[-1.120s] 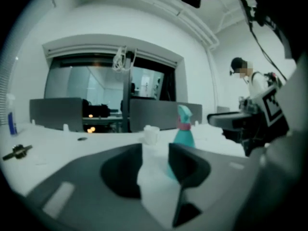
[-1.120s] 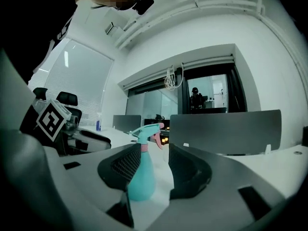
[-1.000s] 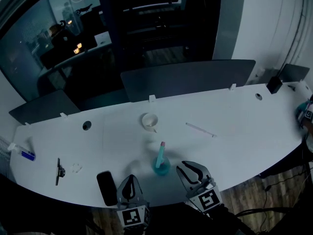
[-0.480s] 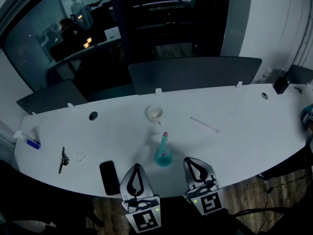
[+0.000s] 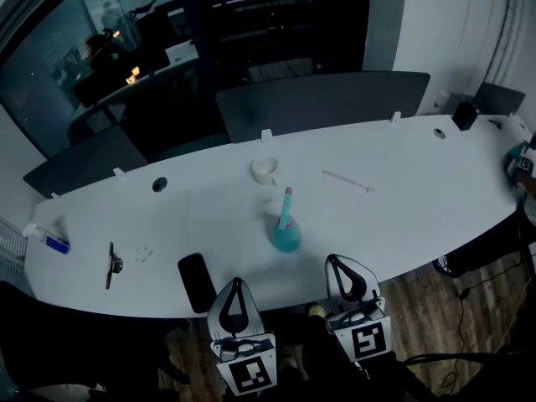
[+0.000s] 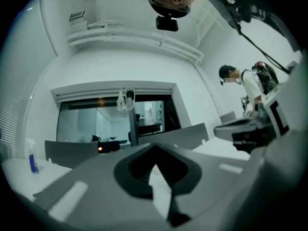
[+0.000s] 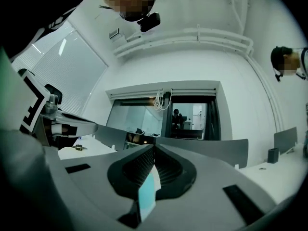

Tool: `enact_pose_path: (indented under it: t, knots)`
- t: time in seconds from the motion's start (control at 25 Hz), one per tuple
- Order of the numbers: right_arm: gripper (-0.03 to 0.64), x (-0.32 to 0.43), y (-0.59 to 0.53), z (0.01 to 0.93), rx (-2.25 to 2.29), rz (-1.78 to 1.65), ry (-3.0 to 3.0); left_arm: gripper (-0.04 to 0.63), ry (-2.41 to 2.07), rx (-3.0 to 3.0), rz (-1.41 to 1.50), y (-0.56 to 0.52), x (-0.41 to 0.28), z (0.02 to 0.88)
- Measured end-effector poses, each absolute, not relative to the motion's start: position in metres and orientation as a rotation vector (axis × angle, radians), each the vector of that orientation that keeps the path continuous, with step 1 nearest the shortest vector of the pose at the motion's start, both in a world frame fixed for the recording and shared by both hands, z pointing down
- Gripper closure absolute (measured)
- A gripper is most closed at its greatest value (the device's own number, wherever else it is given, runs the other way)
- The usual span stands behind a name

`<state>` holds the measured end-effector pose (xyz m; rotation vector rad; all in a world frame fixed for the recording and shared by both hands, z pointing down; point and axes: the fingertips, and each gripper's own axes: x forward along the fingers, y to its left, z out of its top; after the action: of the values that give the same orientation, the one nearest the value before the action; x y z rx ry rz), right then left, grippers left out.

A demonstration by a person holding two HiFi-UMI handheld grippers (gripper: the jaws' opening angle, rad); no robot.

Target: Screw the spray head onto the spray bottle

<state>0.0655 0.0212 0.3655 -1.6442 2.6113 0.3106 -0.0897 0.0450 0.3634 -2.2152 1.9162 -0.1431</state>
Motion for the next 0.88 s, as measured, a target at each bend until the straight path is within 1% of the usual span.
enact_pose_path:
  t: [0.32,0.6,0.72,0.88]
  knots:
    - [0.611,0.036,0.13,0.354,-1.753,0.331,2.522,0.593,1.927,-2.267,-0.034,0.134,-0.141,0.359]
    - [0.611,0.028,0.192,0.338,-1.768,0.387,2.478,0.594,1.816,-2.266,-0.03,0.19,-0.14,0.345]
    - [0.611,0.03,0.206,0.34,-1.772,0.368,2.486,0.594,1.809,-2.276,-0.014,0.204,-0.137,0.344]
    - [0.611,0.033,0.213,0.343,-1.749,0.343,2.498,0.594,1.82,-2.257,-0.07,0.213,-0.133,0.348]
